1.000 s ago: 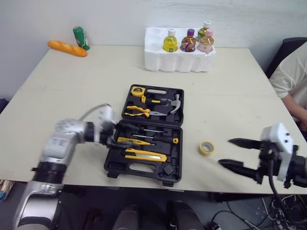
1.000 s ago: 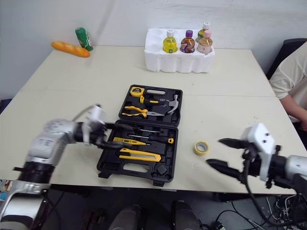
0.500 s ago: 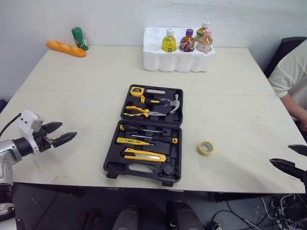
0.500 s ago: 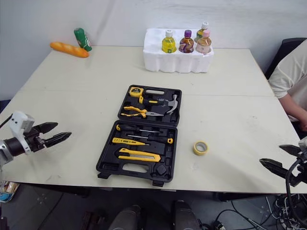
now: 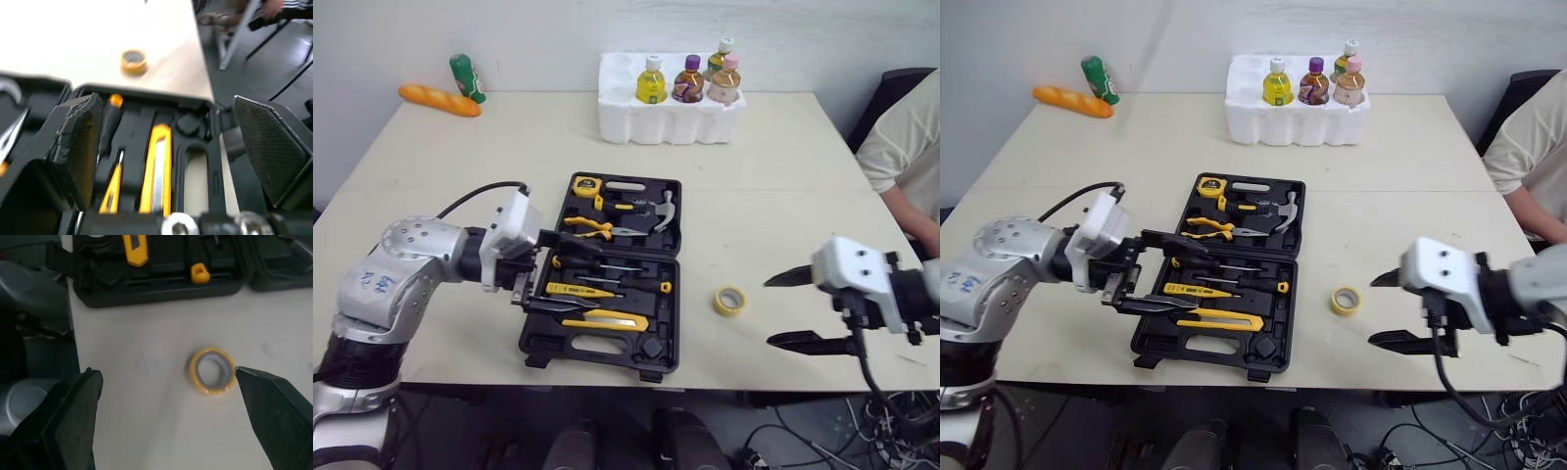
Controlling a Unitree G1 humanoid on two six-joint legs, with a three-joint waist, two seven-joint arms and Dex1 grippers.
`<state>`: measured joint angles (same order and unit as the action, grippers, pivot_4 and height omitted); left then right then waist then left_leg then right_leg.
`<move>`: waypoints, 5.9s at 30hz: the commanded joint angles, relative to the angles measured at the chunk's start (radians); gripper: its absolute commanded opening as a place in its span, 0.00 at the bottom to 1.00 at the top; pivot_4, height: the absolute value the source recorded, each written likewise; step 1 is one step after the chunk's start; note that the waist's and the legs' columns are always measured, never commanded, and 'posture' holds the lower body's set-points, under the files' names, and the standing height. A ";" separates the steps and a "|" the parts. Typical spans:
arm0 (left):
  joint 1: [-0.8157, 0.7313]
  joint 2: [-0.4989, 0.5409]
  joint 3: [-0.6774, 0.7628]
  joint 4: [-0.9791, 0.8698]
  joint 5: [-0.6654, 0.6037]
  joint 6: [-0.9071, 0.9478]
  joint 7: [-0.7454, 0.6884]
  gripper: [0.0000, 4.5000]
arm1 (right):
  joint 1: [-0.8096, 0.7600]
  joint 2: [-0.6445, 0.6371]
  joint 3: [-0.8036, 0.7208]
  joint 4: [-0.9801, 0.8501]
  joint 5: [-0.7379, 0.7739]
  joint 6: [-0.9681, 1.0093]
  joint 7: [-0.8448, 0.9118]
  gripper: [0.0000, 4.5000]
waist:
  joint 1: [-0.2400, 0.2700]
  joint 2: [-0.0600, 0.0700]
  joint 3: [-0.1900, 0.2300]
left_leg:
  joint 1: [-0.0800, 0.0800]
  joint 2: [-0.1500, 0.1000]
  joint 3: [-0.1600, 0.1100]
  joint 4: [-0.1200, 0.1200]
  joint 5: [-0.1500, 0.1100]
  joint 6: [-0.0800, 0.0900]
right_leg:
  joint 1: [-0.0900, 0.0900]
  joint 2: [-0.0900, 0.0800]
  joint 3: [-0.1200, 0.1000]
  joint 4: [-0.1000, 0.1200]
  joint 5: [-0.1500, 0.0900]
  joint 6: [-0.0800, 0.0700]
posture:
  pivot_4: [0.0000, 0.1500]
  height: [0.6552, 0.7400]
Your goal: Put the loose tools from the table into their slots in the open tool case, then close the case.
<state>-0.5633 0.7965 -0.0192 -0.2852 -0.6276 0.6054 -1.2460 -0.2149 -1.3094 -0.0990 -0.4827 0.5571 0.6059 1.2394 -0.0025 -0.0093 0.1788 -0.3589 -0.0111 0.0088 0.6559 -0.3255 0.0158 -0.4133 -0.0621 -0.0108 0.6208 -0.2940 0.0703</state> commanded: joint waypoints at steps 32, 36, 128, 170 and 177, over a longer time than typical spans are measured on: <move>0.130 0.092 0.003 0.063 0.082 -0.158 -0.116 1.00 | -0.307 0.323 0.353 0.020 -0.286 0.000 0.069 0.01 | -0.004 0.000 0.000 | -0.013 0.000 0.002 0.009 0.002 -0.004 | -0.013 0.002 0.002 0.008 0.000 0.001 | 1.00 0.96; 0.161 0.143 0.008 0.094 0.105 -0.181 -0.149 1.00 | -0.371 0.470 0.375 -0.051 -0.191 0.129 0.000 0.01 | -0.002 0.000 0.000 | -0.013 0.001 0.001 0.010 0.002 -0.002 | -0.012 0.001 0.001 0.009 0.000 0.000 | 1.00 0.96; -0.110 -0.037 0.000 0.908 0.501 -0.392 0.280 0.01 | -0.255 0.615 0.230 0.339 -0.278 0.068 -0.508 0.00 | -0.001 -0.004 -0.002 | -0.017 0.001 0.000 0.010 0.000 -0.001 | -0.016 0.001 -0.001 0.012 0.000 -0.001 | 1.00 0.96; 0.062 -0.127 0.033 0.349 0.424 0.046 0.257 0.42 | -0.065 0.503 0.041 0.171 -0.333 0.131 -0.465 0.07 | 0.018 -0.004 -0.003 | -0.018 -0.002 0.002 0.010 0.003 -0.003 | -0.015 0.000 0.000 0.011 0.001 0.001 | 1.00 0.96; -0.065 -0.101 0.151 0.329 0.286 0.453 0.364 1.00 | -0.148 0.534 -0.117 0.130 -0.142 0.384 -0.480 0.80 | 0.004 -0.004 -0.002 | -0.015 -0.002 0.000 0.010 0.001 0.000 | -0.014 -0.001 -0.001 0.012 0.001 0.001 | 1.00 0.96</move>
<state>-0.5641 0.7010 0.1010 0.0544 -0.3026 0.9504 -0.9244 -0.3046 -0.7991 -0.1474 -0.3211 0.3441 0.9037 0.7830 0.0016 -0.0136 0.1764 -0.3736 -0.0127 0.0084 0.6660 -0.3239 0.0158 -0.4272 -0.0628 -0.0115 0.6330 -0.2932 0.0715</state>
